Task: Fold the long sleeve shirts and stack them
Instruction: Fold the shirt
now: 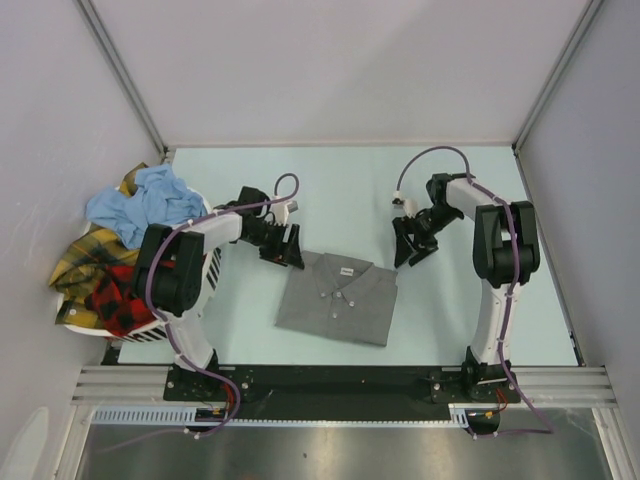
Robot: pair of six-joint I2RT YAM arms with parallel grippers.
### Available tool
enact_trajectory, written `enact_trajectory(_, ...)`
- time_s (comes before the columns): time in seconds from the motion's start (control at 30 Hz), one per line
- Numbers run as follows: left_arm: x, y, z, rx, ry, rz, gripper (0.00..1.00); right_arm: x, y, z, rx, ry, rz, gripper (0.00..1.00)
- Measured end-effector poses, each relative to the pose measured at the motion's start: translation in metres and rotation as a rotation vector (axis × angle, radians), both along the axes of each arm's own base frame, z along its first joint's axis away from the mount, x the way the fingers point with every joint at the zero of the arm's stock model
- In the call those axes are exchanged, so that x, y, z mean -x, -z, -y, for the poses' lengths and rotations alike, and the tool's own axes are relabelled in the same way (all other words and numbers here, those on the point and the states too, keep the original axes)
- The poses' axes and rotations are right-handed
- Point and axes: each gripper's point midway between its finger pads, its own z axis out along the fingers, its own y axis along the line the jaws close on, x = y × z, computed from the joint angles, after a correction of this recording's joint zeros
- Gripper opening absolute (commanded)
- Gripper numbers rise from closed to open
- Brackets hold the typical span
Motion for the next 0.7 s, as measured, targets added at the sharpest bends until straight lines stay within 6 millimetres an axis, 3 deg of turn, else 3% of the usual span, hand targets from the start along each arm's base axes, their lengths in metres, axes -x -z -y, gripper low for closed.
enact_trajectory(0.13, -0.003, 0.001, 0.008, 0.006, 0.020, 0.009, 0.65, 0.008, 0.013, -0.010, 0.008, 0.041, -0.044, 0.62)
enact_trajectory(0.27, -0.006, 0.003, 0.012, 0.020, 0.019, 0.016, 0.55, 0.002, 0.019, -0.020, -0.005, 0.070, -0.042, 0.41)
enact_trajectory(0.47, -0.009, 0.006, 0.019, 0.061, -0.004, 0.006, 0.47, 0.001, 0.030, -0.031, -0.038, 0.074, -0.099, 0.24)
enact_trajectory(0.57, -0.010, 0.007, 0.021, 0.073, -0.016, -0.003, 0.43, -0.002, 0.032, -0.036, -0.043, 0.047, -0.102, 0.22)
enact_trajectory(0.7, -0.010, 0.008, 0.022, 0.081, -0.027, -0.012, 0.43, -0.004, 0.031, -0.041, -0.048, 0.007, -0.103, 0.36)
